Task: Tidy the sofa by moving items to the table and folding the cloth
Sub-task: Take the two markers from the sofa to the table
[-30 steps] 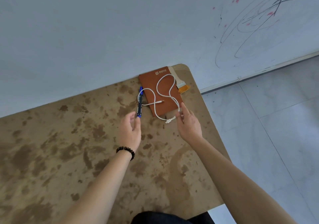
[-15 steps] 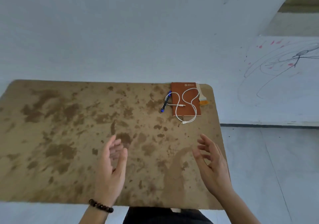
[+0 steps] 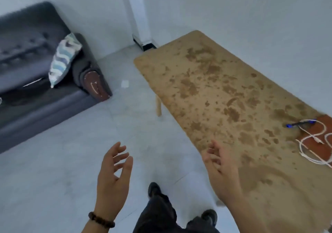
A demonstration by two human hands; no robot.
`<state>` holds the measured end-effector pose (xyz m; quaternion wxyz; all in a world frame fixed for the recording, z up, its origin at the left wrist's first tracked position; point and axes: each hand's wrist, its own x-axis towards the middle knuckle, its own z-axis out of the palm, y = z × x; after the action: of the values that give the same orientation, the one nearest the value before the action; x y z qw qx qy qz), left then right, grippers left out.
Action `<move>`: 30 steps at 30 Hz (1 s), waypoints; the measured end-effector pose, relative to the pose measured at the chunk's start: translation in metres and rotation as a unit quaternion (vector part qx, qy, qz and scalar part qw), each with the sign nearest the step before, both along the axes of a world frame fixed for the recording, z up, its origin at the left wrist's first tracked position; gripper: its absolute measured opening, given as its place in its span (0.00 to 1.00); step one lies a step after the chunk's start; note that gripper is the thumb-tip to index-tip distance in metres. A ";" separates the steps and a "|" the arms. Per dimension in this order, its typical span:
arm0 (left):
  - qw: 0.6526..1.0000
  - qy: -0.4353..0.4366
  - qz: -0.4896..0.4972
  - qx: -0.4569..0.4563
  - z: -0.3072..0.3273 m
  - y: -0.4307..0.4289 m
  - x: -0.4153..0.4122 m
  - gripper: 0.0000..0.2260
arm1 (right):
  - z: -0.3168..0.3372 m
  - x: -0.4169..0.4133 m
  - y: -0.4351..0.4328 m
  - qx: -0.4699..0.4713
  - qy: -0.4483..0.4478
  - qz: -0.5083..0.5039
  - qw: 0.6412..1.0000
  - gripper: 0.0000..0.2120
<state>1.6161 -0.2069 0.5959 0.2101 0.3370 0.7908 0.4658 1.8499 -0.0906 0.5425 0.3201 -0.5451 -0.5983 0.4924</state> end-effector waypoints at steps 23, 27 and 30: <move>0.918 -0.011 0.394 0.039 -0.009 -0.311 -0.402 0.18 | 0.006 -0.552 -0.186 0.039 0.005 0.407 0.912 0.25; 0.910 -0.014 0.414 0.028 -0.024 -0.310 -0.499 0.18 | -0.019 -0.663 -0.185 0.021 0.012 0.422 0.906 0.25; 0.902 -0.011 0.431 0.023 -0.021 -0.310 -0.586 0.18 | -0.023 -0.768 -0.182 0.024 0.008 0.455 0.890 0.24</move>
<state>1.0306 -0.5171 0.5751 -0.0104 -0.0377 0.8454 0.5326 1.0819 -0.2725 0.5192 0.0792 -0.2010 -0.7898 0.5740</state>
